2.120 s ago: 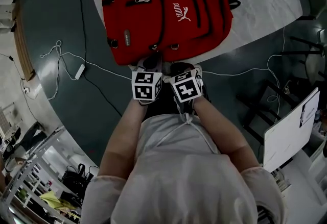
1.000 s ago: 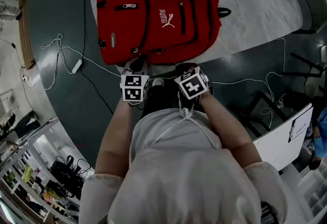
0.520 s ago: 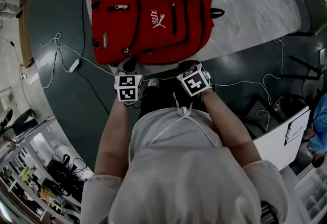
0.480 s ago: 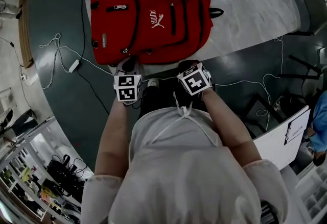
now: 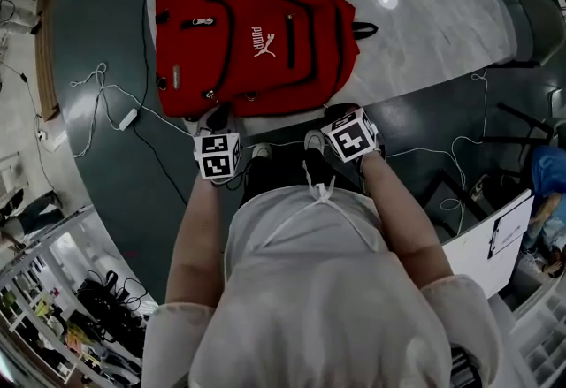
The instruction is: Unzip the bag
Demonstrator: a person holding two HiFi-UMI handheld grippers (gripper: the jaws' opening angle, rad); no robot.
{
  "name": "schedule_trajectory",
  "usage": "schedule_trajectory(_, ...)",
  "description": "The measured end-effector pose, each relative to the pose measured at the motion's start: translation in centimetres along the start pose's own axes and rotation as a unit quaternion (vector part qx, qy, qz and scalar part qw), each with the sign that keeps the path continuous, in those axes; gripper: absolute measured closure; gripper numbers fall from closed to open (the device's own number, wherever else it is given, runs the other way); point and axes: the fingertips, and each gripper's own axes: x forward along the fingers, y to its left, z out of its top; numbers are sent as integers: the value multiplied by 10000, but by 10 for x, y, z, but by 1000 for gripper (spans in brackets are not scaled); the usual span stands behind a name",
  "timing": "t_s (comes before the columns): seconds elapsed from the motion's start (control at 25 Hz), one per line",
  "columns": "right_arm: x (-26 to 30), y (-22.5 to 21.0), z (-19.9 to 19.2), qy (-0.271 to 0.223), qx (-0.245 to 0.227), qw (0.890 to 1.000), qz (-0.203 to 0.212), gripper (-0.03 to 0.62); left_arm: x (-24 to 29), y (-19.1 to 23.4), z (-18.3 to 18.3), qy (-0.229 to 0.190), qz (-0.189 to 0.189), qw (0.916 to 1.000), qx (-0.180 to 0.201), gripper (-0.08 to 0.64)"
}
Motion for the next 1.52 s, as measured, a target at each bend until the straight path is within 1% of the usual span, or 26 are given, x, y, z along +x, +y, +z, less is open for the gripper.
schedule_trajectory(0.32, -4, -25, -4, 12, 30, 9999, -101, 565, 1, 1, 0, 42, 182, 9998, -117, 538)
schedule_trajectory(0.6, -11, -49, 2, 44, -203, 9993, -318, 565, 1, 0, -1, 63, 259, 9993, -251, 538)
schedule_trajectory(0.68, -10, -54, 2, 26, -119, 9994, -328, 565, 1, 0, -1, 65, 273, 9993, -244, 538)
schedule_trajectory(0.8, -8, -55, -3, 18, 217, 9993, -313, 563, 0, 0, 0, 65, 287, 9993, -211, 538)
schedule_trajectory(0.84, -7, -55, -4, 19, 266, 9991, -325, 563, 1, -1, 0, 57, 290, 9993, -214, 538)
schedule_trajectory(0.92, -6, -53, -2, 21, 225, 9990, -386, 561, 1, 0, -1, 47, 297, 9992, -249, 538)
schedule_trajectory(1.0, -7, -52, 0, 22, 80, 9987, -504, 560, 1, 0, -1, 93, 273, 9992, -291, 538)
schedule_trajectory(1.04, -8, -52, 1, 4, 54, 9984, -562, 553, 1, -1, -1, 143, 238, 9992, -279, 538)
schedule_trajectory(1.12, -11, -52, 2, -113, 167, 9978, -639, 446, -2, -2, 1, 251, 156, 9994, -192, 538)
schedule_trajectory(1.16, -13, -52, 3, -208, 284, 9971, -672, 442, -5, -3, 4, 264, 132, 9994, -173, 538)
schedule_trajectory(1.24, -23, -51, 8, -436, 494, 9948, -779, 443, -12, -7, 11, 148, 107, 9994, -284, 537)
schedule_trajectory(1.32, -34, -44, 20, -667, 539, 9927, -851, 443, -21, -14, 23, -86, 31, 9986, -530, 537)
schedule_trajectory(1.4, -43, -33, 35, -888, 546, 9912, -820, 449, -29, -22, 39, -363, -109, 9964, -756, 537)
schedule_trajectory(1.52, -58, -15, 60, -1262, 665, 9872, -716, 504, -44, -35, 69, -813, -319, 9924, -871, 537)
